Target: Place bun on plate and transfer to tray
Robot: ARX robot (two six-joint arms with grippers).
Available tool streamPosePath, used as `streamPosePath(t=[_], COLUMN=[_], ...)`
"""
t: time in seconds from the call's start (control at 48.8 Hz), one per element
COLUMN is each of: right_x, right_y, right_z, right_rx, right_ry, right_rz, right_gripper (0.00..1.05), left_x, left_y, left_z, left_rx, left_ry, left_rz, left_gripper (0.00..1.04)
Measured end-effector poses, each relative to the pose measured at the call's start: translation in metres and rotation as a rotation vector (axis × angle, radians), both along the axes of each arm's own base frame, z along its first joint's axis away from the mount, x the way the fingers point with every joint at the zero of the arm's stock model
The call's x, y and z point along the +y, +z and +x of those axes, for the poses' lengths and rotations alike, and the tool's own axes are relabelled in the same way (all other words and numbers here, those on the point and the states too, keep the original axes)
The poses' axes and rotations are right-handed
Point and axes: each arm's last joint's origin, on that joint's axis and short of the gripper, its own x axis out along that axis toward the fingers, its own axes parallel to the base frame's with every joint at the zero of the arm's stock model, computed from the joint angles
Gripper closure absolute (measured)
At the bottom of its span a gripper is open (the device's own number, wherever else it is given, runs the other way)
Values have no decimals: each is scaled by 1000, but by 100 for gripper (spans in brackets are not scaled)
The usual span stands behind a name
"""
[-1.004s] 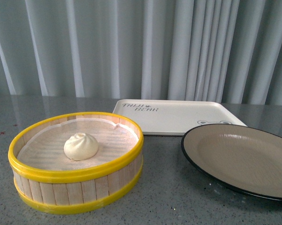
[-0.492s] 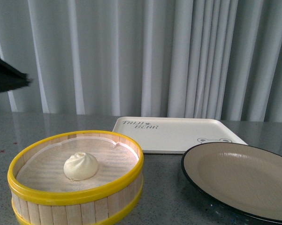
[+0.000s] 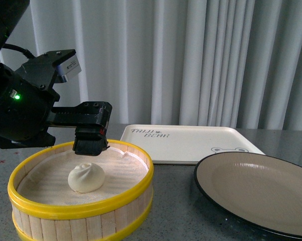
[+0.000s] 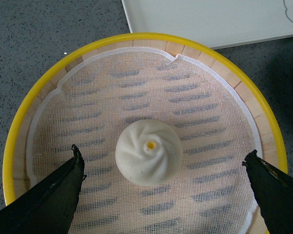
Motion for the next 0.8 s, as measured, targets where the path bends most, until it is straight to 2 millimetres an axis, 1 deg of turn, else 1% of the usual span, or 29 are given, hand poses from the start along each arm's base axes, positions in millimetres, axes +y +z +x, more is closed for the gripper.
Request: streamPosePath(t=[0.123,0.451,0.655,0.799], right_x=[0,0,0,0], right_y=[0,0,0,0], right_z=[0,0,0,0], right_rx=[0,0,0,0], right_ry=[0,0,0,0], right_rz=[0,0,0,0], right_gripper=[9,9,9,9], left_x=[-5,-14,-16,-23], left_y=[-3,-14,-18,-26], left_z=[8,23,25,27], left_rx=[30,30,34,53], left_ry=[-1,50,56,35], left_rz=[-3,50,76,85], left_gripper=[7,7,7,7])
